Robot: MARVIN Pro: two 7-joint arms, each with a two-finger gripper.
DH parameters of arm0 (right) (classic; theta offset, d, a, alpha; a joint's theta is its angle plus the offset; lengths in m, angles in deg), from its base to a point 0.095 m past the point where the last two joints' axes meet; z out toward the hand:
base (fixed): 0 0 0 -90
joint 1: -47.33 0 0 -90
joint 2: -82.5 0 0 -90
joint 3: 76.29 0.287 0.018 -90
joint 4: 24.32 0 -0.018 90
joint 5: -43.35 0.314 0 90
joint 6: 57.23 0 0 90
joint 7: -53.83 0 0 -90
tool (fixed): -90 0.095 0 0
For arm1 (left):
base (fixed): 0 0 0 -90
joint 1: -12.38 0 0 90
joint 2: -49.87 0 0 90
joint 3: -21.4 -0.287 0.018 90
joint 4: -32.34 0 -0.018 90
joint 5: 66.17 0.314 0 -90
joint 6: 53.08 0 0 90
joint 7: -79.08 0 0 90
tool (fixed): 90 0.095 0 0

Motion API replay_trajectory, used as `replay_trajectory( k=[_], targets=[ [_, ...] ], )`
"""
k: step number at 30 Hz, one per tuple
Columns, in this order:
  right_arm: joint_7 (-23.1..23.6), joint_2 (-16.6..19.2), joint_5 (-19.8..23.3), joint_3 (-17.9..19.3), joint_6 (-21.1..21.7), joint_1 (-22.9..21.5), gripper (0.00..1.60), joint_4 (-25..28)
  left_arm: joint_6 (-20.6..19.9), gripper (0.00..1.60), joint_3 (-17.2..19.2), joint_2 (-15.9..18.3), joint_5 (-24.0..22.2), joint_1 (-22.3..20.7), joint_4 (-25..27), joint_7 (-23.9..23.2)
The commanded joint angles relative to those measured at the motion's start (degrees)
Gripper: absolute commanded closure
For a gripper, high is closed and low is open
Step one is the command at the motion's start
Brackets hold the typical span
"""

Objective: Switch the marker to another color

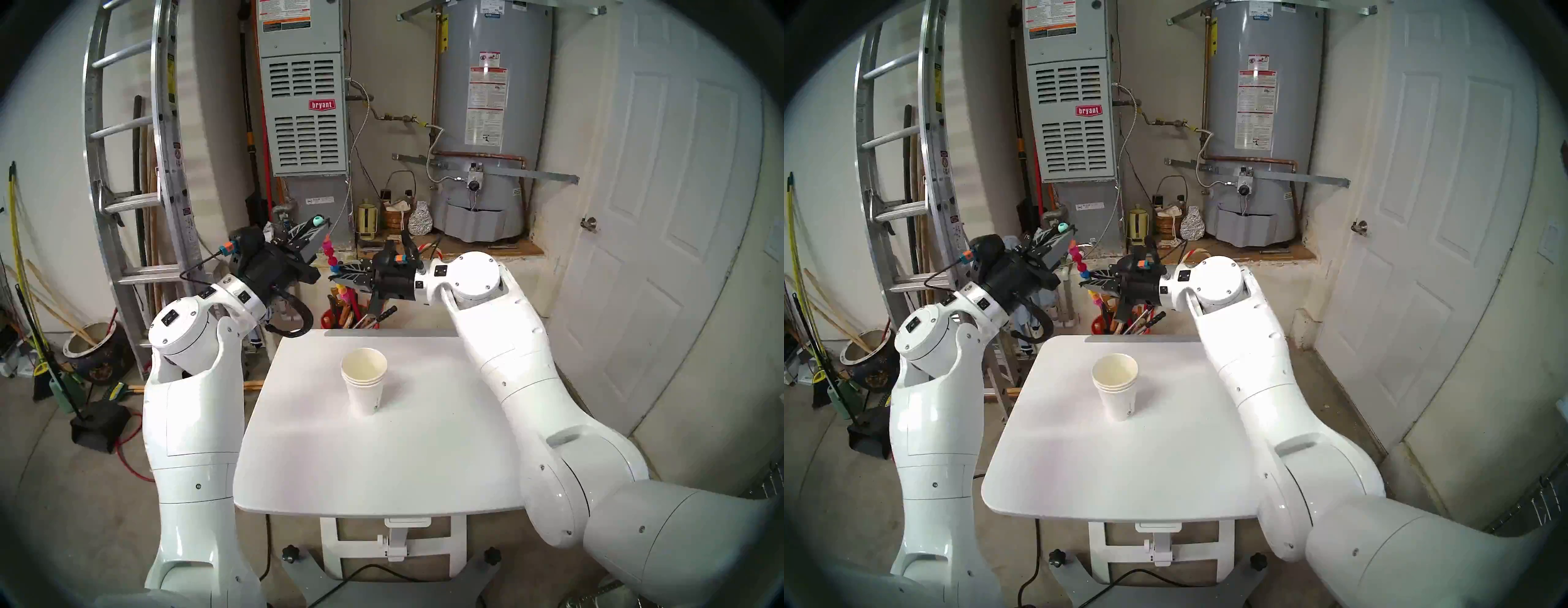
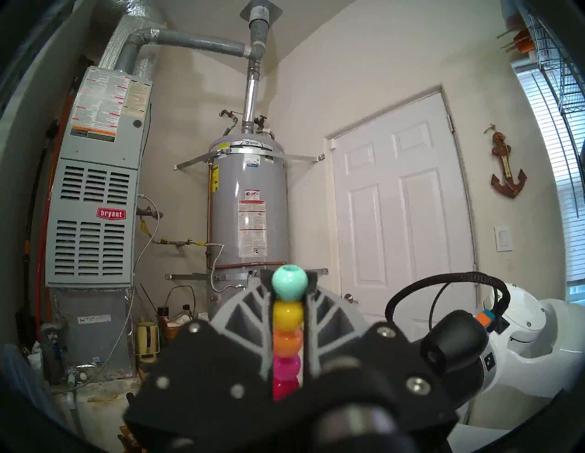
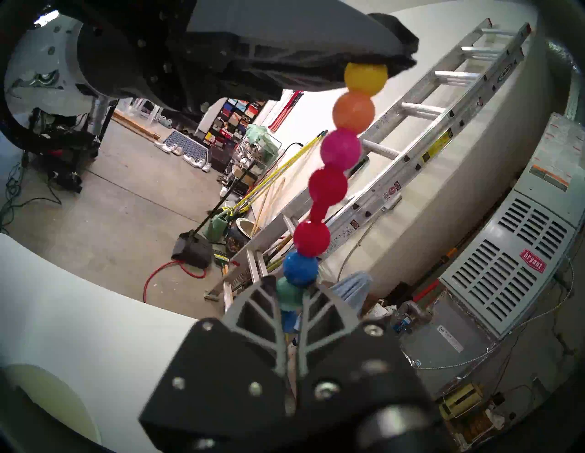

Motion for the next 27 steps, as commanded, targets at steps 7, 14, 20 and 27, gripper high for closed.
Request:
replay_trajectory(
  k=[7,14,20,27],
  targets=[
    [0.6,-1.3,1.6,0.9,0.5,-1.1,1.60,3.1,1.7,1.60,-1.1,0.1,1.4,1.6,0.9,0.1],
    [1.1,-1.9,2.4,2.0,-0.1,-1.2,1.60,3.5,5.7,1.60,-1.2,-1.0,2.2,2.8,-0.2,1.1],
    [1.4,-2.2,2.8,3.0,-0.5,-1.2,1.60,3.8,6.1,1.60,-1.5,-1.2,2.2,4.0,-0.3,1.2],
    [1.9,-2.6,2.9,3.5,-0.7,-0.7,1.60,4.3,7.0,1.60,-1.9,-1.0,2.6,4.4,-0.6,1.2]
  ],
)
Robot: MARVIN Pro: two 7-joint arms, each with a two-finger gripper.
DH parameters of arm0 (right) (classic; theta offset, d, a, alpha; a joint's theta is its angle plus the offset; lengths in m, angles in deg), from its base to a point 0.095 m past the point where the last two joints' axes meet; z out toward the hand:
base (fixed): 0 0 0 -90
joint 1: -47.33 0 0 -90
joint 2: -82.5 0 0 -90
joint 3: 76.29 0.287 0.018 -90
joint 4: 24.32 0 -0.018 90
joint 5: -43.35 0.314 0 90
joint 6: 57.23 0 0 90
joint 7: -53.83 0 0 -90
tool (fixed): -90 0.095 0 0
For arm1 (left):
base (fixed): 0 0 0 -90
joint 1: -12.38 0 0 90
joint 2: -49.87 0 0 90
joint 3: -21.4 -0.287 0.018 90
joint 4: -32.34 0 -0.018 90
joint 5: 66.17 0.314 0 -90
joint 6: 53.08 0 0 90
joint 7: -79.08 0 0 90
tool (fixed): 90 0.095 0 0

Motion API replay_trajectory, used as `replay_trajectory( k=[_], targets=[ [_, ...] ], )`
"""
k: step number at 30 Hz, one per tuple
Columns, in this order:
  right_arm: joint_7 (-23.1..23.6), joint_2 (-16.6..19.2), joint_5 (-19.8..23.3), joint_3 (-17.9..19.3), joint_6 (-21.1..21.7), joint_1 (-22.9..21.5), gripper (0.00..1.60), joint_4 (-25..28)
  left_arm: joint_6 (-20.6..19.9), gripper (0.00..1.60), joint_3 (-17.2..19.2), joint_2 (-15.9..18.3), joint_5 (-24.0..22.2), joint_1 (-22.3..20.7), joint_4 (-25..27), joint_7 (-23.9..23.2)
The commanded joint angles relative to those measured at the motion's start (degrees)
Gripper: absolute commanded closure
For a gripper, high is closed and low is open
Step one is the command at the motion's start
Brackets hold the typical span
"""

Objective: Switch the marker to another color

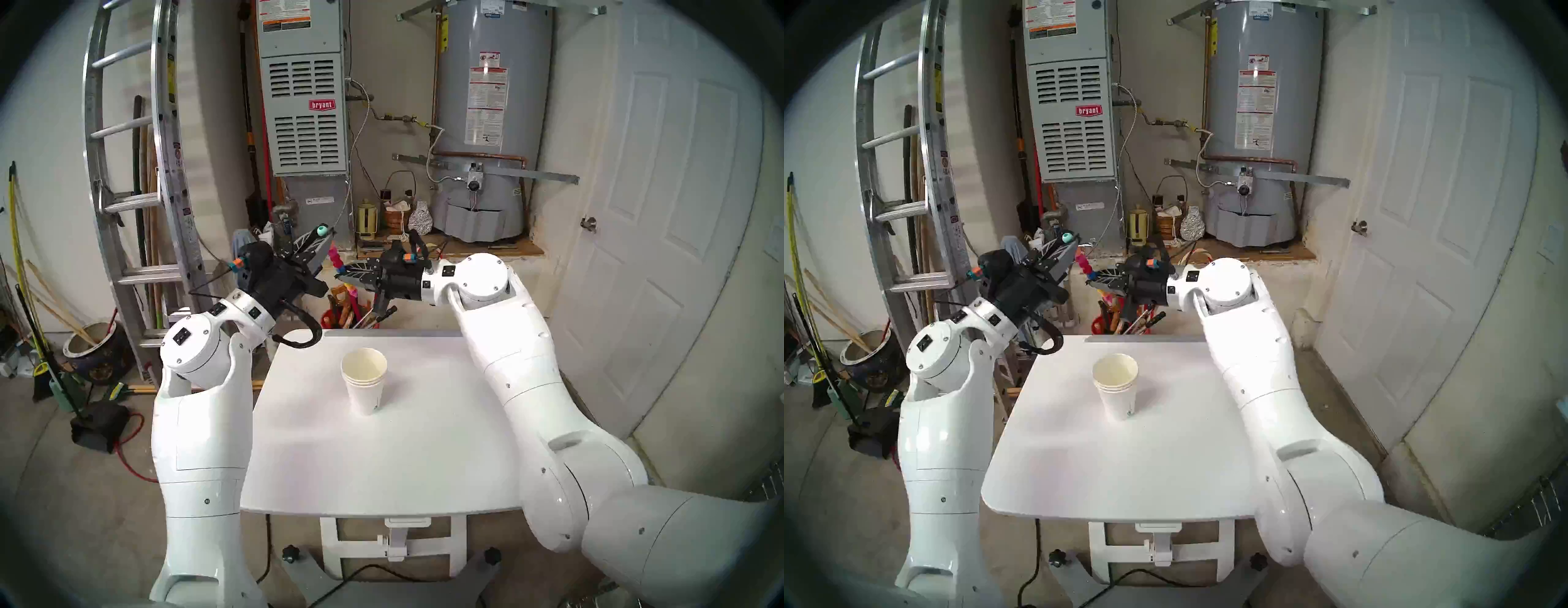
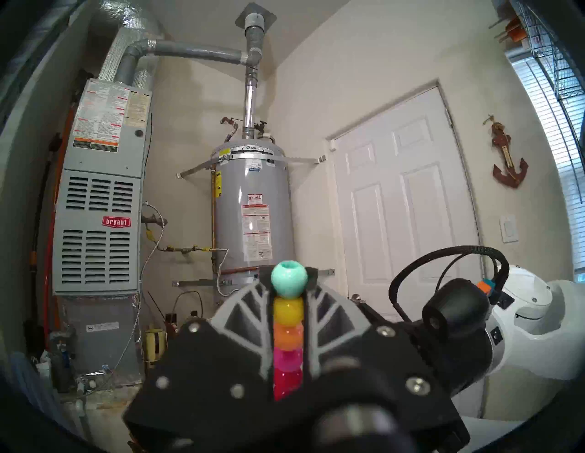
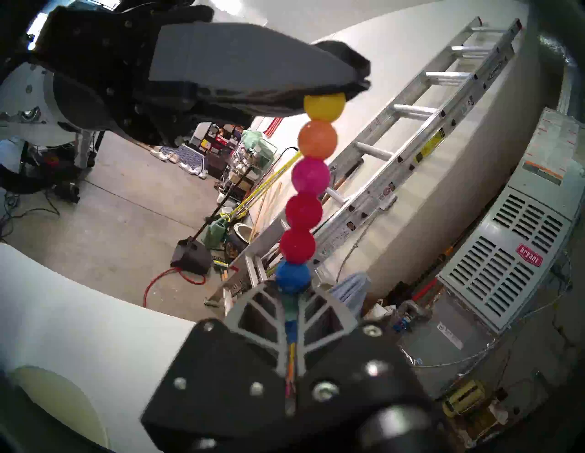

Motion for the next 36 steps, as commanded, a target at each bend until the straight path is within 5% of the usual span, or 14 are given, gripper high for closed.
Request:
replay_trajectory(
  k=[1,9,11,13,25,27,28,29,30,36],
  targets=[
    [0.3,-2.3,2.2,0.4,-1.1,-1.8,1.60,3.1,0.1,1.60,-0.3,0.1,0.4,0.9,-0.4,-0.1],
    [0.7,-2.3,1.6,0.5,-1.3,-1.1,1.60,3.3,-0.2,1.60,-0.1,0.2,-0.1,0.2,0.2,0.1],
    [0.8,-2.3,1.4,0.6,-1.3,-1.1,1.60,3.3,-0.4,1.40,0.0,0.2,-0.2,0.1,0.3,0.1],
    [0.8,-2.3,1.3,0.6,-1.3,-1.0,1.60,3.3,-0.4,1.60,0.0,0.2,-0.3,0.0,0.4,0.1],
    [1.1,-2.7,0.9,0.7,-1.3,-1.1,1.60,3.4,-1.2,1.60,0.1,0.3,-0.3,-0.4,0.5,0.3],
    [1.1,-2.7,0.8,0.7,-1.2,-1.1,0.93,3.4,-1.3,1.60,0.2,0.2,-0.4,-0.6,0.5,0.4],
    [1.3,-2.7,0.7,0.7,-1.0,-1.1,0.84,3.4,-1.3,1.60,0.3,0.2,-0.4,-0.8,0.4,0.5],
    [1.2,-2.7,0.7,0.6,-1.0,-1.1,0.13,3.4,-1.3,1.60,0.3,0.2,-0.5,-0.9,0.4,0.6],
    [0.9,-2.8,0.6,0.8,-1.0,-0.9,0.00,3.5,-1.4,1.60,0.4,0.0,-0.6,-1.0,0.4,0.7],
    [0.2,-2.9,0.3,1.1,-0.8,-0.7,0.00,4.0,-1.4,1.60,0.9,-0.1,-0.7,-2.0,-0.1,1.2]
  ],
)
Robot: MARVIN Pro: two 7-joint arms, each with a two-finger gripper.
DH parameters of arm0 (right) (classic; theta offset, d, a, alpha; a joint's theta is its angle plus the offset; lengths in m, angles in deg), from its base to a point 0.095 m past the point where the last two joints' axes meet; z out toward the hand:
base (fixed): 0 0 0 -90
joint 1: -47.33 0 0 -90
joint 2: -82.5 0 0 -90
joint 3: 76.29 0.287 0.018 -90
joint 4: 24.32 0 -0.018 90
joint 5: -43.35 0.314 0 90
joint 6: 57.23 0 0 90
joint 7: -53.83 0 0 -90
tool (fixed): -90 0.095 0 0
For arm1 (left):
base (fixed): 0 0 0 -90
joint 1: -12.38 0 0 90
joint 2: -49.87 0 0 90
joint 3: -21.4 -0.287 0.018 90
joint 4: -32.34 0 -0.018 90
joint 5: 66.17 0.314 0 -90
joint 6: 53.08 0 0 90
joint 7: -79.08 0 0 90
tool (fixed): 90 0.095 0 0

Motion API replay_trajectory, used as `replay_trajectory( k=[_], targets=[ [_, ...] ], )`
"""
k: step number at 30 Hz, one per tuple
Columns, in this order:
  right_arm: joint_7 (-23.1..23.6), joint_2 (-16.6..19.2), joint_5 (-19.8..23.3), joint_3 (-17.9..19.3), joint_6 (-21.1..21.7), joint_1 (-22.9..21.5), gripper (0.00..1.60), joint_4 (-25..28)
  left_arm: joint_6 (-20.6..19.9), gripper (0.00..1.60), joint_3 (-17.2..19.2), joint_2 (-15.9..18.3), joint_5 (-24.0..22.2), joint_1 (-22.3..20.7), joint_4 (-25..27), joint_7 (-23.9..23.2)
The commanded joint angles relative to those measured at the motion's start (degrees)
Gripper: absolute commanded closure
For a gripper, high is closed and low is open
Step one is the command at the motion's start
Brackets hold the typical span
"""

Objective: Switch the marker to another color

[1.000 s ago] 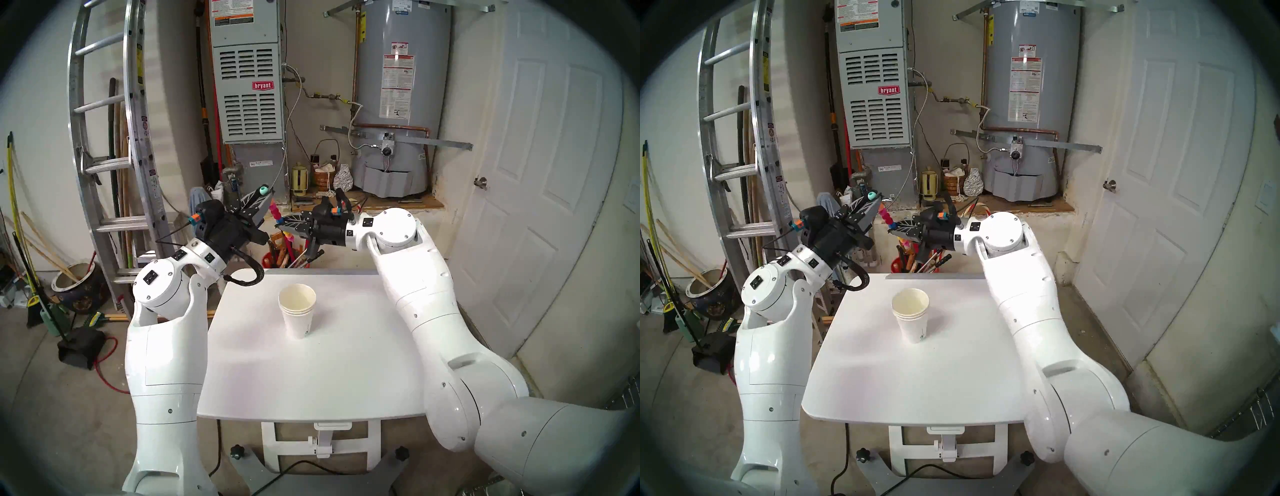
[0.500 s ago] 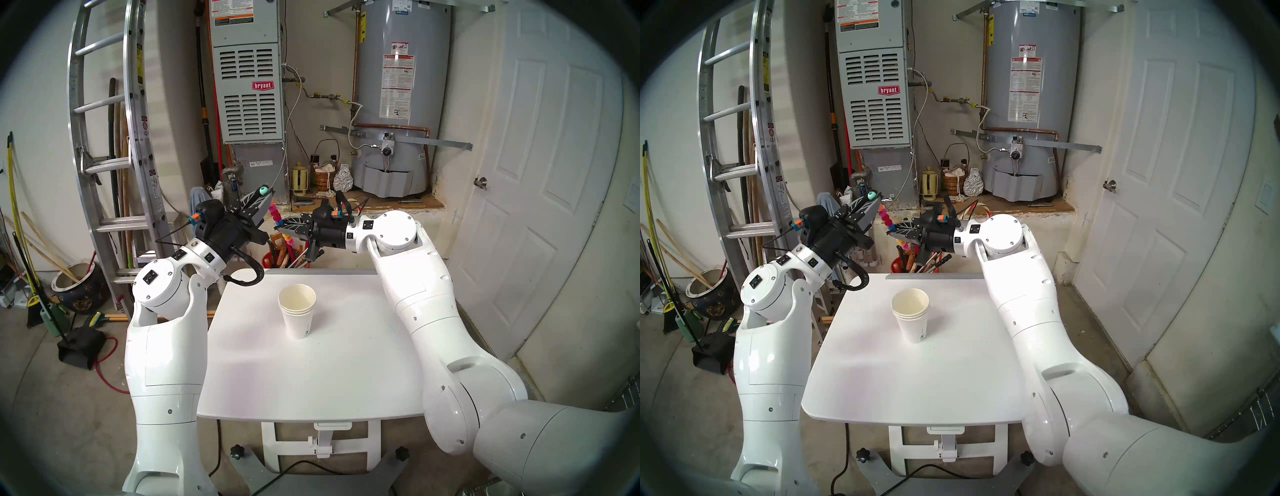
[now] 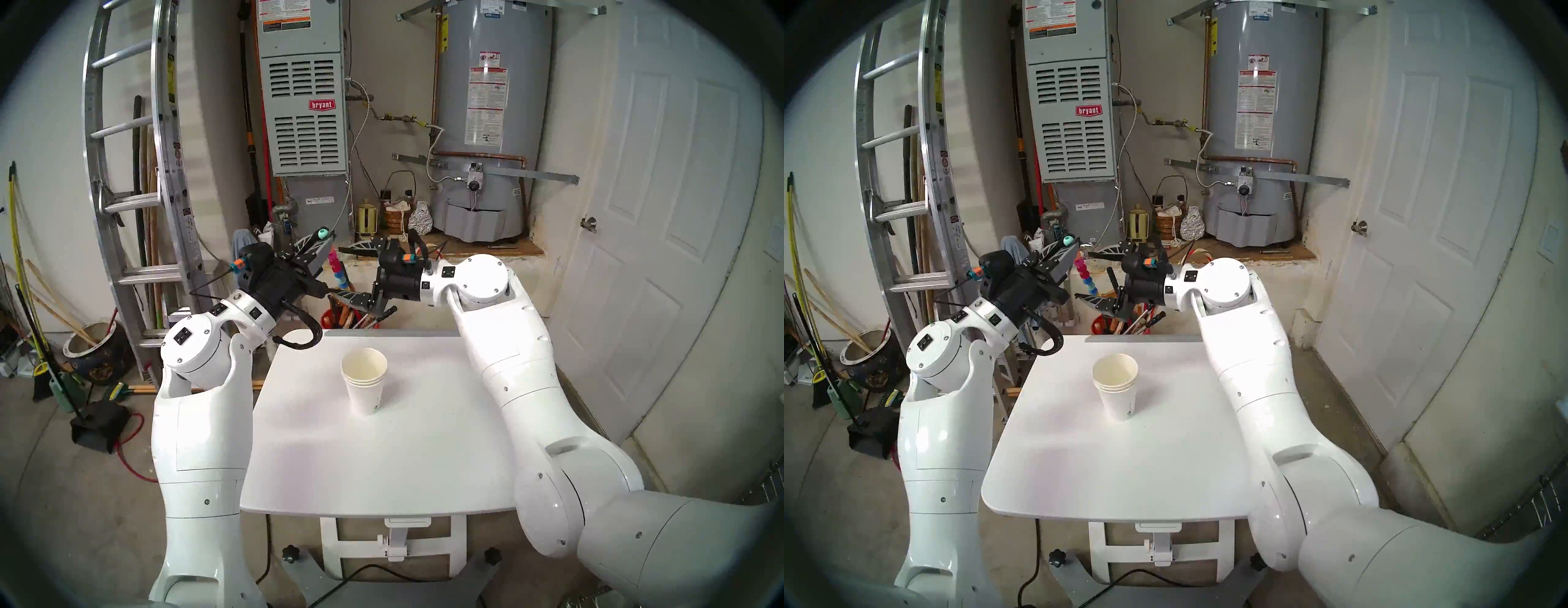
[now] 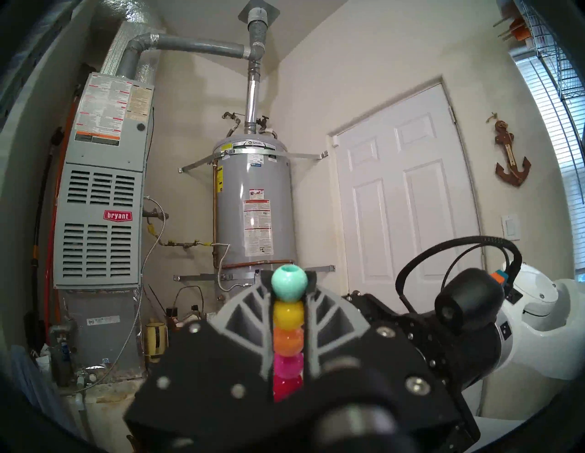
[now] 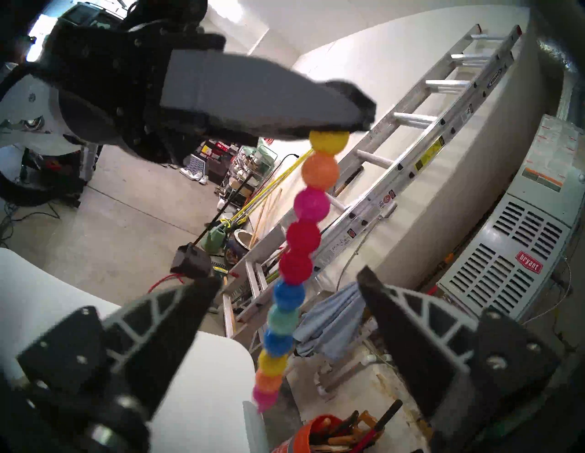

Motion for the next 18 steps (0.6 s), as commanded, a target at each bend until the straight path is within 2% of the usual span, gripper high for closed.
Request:
replay_trajectory(
  k=[1,12,15,18],
  targets=[
    [-0.7,-1.1,0.7,0.4,0.0,-1.4,0.00,2.1,0.7,1.60,0.5,-0.3,-0.5,-2.0,0.0,0.5],
    [-0.5,3.9,0.7,5.2,0.8,2.5,0.00,6.1,0.5,1.60,2.7,0.6,-1.6,-6.9,0.9,1.7],
    [-0.2,5.1,1.8,7.7,1.9,4.2,0.00,7.6,0.2,1.60,2.9,1.0,-1.6,-7.6,0.9,1.7],
    [-0.6,5.2,4.8,12.0,4.3,5.5,0.00,9.9,-0.5,1.60,2.8,1.4,-1.6,-7.6,0.6,1.5]
  ],
)
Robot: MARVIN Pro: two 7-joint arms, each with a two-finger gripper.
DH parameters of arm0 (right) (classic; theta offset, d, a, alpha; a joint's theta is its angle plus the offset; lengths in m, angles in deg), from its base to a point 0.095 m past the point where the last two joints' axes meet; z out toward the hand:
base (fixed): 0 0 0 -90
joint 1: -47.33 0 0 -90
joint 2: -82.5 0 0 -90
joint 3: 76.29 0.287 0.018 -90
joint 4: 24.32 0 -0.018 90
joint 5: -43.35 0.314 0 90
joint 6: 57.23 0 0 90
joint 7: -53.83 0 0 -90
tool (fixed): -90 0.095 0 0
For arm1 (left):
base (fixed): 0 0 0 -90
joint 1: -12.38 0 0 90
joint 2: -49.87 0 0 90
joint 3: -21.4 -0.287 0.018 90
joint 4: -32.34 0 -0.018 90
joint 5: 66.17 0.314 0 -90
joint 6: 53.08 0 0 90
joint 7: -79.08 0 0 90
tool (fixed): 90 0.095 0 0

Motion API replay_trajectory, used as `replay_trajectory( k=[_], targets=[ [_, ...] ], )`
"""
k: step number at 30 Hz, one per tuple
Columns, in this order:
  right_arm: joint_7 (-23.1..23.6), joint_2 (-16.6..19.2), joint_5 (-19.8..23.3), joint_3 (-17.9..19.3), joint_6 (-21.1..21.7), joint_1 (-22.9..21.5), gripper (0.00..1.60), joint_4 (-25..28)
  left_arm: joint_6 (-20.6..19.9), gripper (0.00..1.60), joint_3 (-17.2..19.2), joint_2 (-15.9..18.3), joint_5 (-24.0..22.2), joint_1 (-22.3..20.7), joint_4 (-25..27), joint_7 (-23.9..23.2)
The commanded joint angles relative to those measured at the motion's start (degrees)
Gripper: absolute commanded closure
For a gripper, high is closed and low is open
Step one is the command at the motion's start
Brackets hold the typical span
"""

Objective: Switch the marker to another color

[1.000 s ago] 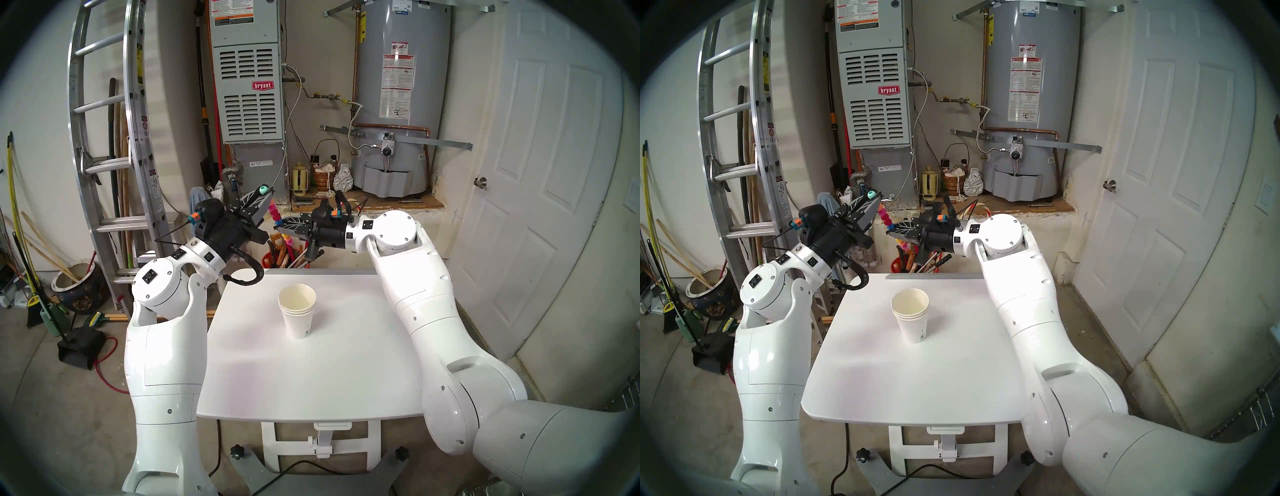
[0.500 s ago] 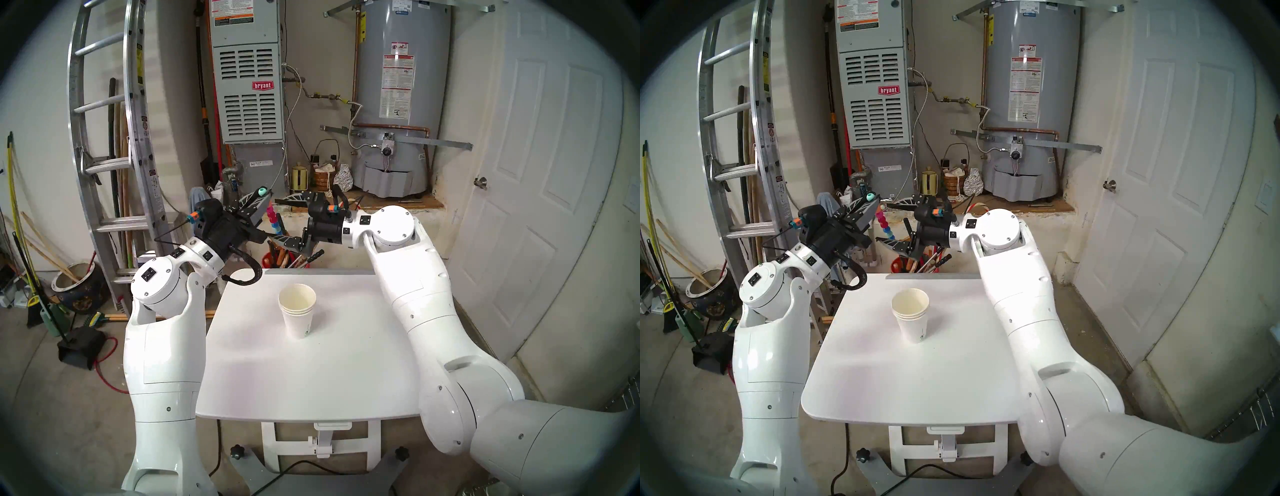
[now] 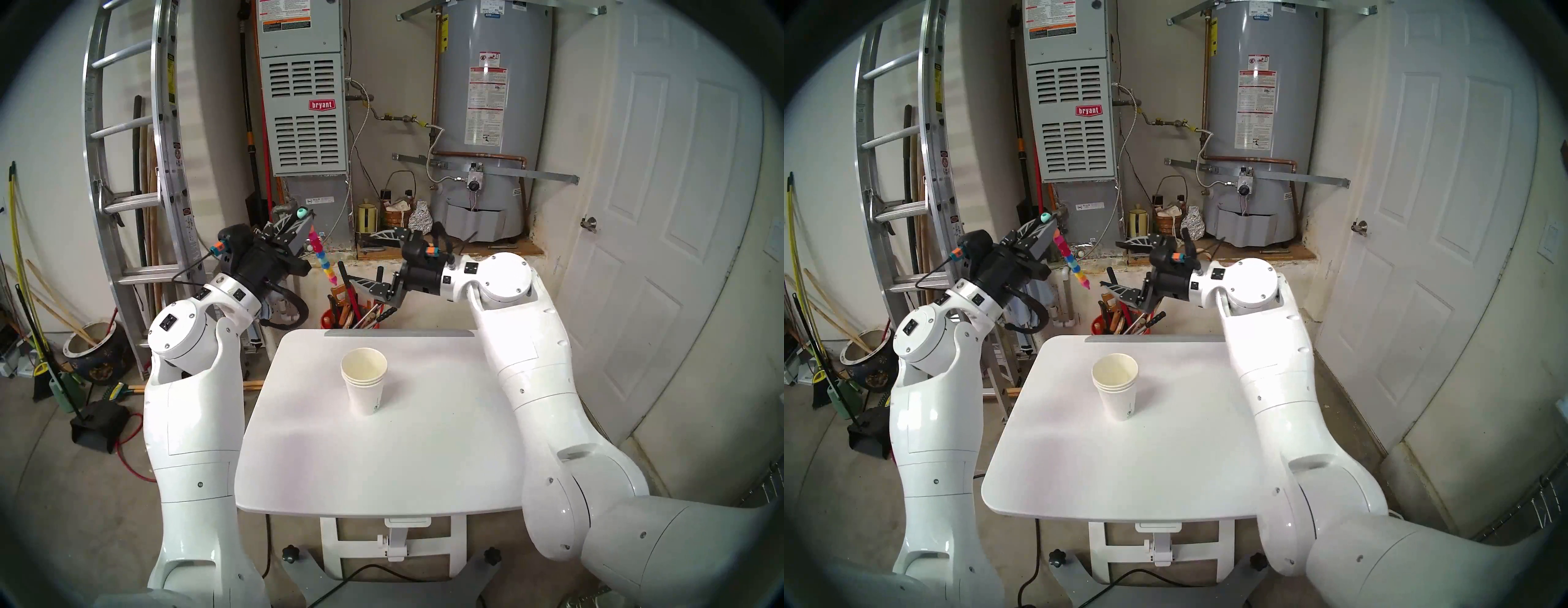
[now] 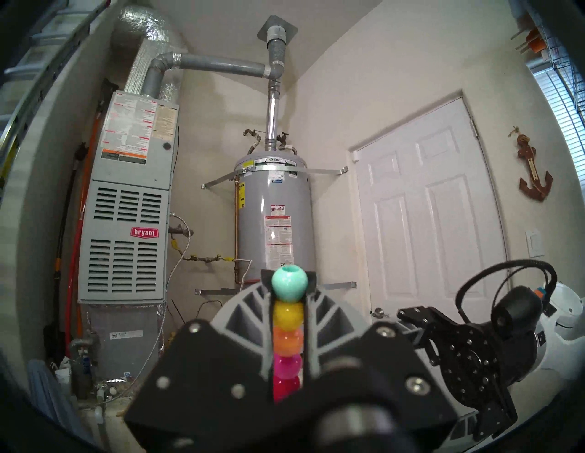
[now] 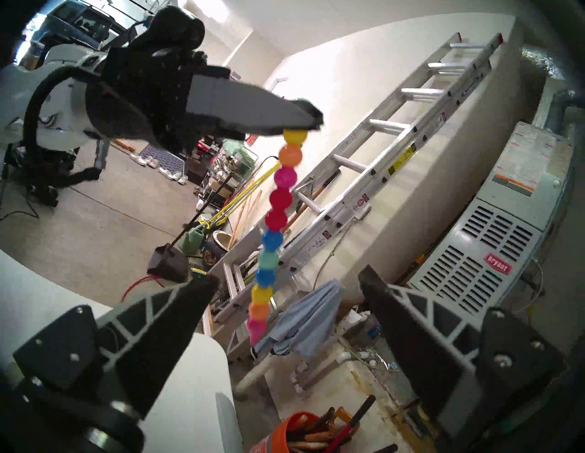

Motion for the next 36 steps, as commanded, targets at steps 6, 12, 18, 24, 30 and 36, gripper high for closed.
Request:
replay_trajectory(
  k=[6,12,18,24,30,36],
  targets=[
    [-7.5,-0.5,5.8,12.7,8.0,5.3,0.00,9.2,-1.4,1.60,-0.5,1.1,-0.5,-2.6,0.8,-0.7],
    [-14.0,-3.7,2.4,15.9,12.0,8.4,0.00,14.6,-4.2,1.60,-0.1,1.4,-2.2,-3.4,2.3,-2.0],
    [-19.3,-5.4,-2.5,18.3,15.2,11.3,0.00,17.2,-7.9,1.60,0.3,2.6,-3.4,-4.5,5.4,-3.6],
    [-25.5,-8.8,-8.2,21.8,18.3,12.2,0.00,17.7,-13.5,1.60,0.0,3.6,-4.6,-2.4,9.8,-6.5],
    [-33.1,-10.5,-13.1,21.4,18.2,13.2,0.00,19.0,-18.7,1.60,0.3,4.4,-5.5,1.4,14.7,-9.1],
    [-36.1,-11.8,-14.9,21.4,18.2,13.6,0.00,19.3,-22.2,1.60,1.0,4.8,-5.8,4.6,18.2,-10.7]
  ],
)
